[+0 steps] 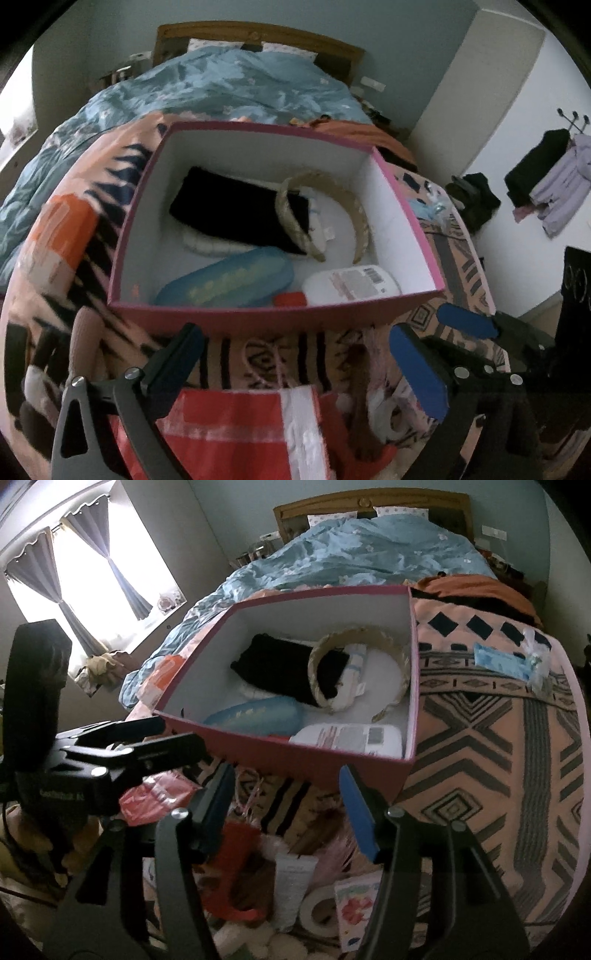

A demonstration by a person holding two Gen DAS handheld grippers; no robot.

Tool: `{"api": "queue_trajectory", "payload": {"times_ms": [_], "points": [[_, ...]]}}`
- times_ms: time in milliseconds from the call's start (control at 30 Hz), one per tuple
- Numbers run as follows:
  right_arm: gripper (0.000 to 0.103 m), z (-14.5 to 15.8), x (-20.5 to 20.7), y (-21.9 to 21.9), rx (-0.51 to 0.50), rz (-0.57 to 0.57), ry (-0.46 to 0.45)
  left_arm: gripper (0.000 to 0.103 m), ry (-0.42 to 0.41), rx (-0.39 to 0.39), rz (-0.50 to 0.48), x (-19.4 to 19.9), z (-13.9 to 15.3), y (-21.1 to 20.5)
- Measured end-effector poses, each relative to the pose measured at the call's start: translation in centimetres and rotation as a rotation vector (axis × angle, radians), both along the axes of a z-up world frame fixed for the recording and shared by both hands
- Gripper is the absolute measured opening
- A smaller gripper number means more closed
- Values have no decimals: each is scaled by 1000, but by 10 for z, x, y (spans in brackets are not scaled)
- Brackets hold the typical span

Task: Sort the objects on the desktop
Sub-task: 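Withdraw the left gripper from the box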

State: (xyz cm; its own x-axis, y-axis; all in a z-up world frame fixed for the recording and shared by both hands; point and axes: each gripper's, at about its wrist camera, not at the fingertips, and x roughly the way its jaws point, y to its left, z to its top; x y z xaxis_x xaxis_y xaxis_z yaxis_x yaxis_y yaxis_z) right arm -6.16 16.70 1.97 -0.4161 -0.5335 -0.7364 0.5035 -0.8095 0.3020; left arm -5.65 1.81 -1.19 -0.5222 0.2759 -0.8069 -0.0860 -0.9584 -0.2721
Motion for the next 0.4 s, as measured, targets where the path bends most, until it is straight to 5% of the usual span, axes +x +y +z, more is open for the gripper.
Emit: {"api": "queue_trajectory", "payload": {"times_ms": [400], "points": [[66, -14, 22, -7, 32, 5, -28, 102, -64, -28, -3, 23, -16, -4]]}}
